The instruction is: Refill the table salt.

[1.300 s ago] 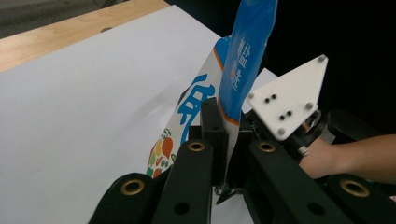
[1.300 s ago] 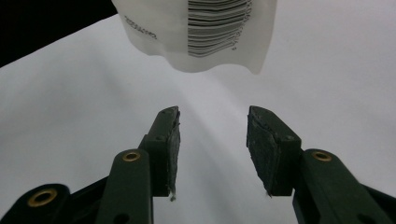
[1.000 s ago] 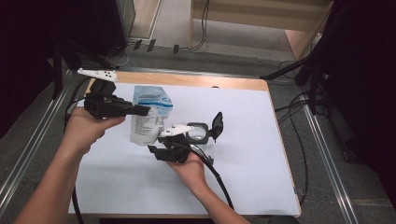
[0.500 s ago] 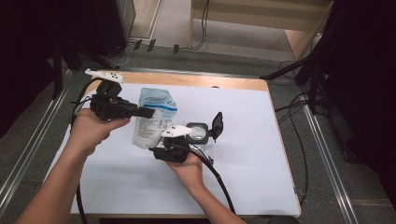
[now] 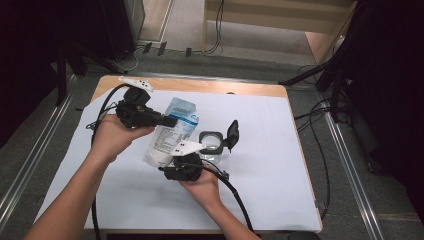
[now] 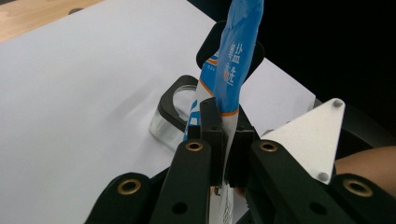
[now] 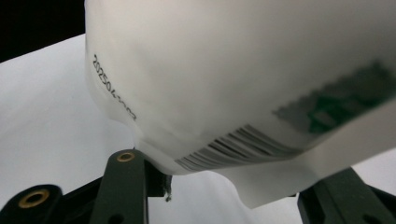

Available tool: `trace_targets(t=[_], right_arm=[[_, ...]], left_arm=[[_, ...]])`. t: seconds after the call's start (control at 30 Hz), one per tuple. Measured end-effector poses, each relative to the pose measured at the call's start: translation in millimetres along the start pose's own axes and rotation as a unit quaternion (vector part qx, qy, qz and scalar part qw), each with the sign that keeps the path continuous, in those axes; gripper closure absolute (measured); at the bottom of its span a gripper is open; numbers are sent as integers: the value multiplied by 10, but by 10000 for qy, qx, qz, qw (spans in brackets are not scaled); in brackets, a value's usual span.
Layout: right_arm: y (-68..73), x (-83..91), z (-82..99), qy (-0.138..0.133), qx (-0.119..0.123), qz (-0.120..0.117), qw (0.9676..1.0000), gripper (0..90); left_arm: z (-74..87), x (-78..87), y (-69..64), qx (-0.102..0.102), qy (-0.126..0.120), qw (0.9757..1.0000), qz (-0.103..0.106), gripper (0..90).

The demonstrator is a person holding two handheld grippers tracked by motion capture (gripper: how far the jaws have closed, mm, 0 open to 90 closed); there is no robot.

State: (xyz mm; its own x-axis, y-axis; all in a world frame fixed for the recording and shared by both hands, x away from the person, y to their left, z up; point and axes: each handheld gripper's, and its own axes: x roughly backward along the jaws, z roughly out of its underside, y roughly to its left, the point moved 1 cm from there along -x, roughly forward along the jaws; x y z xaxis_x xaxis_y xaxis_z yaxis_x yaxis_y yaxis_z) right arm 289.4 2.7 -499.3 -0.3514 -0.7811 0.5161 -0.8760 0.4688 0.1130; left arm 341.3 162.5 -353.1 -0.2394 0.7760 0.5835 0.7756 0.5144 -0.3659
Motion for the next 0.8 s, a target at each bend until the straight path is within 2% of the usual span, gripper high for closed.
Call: trace_targets(t=[0.1,0.2,0.3,0.4,0.67,0.8], right_arm=[[4,27,25,-90,15,89,9999,477],[11,39,43,-117,37,180,9998,485],[2,39,58,-131,-126,47,9998,505],[-3,45,90,-153,-263,30,9995,526],[-53,90,176,-335,-590,67,9977,546],[-59,103,200,-309,-593,79,9977,548]], left_arm=[[-30,-66,-8,-24,61,10000,8,898],[-60,-149,-25,-86,128,9999,36,898],[-81,-220,-34,-125,192,9997,62,897],[-82,-260,-35,-150,233,9996,73,884],[27,-346,-4,-100,327,9992,184,826],[91,-354,14,-60,345,9991,240,842]])
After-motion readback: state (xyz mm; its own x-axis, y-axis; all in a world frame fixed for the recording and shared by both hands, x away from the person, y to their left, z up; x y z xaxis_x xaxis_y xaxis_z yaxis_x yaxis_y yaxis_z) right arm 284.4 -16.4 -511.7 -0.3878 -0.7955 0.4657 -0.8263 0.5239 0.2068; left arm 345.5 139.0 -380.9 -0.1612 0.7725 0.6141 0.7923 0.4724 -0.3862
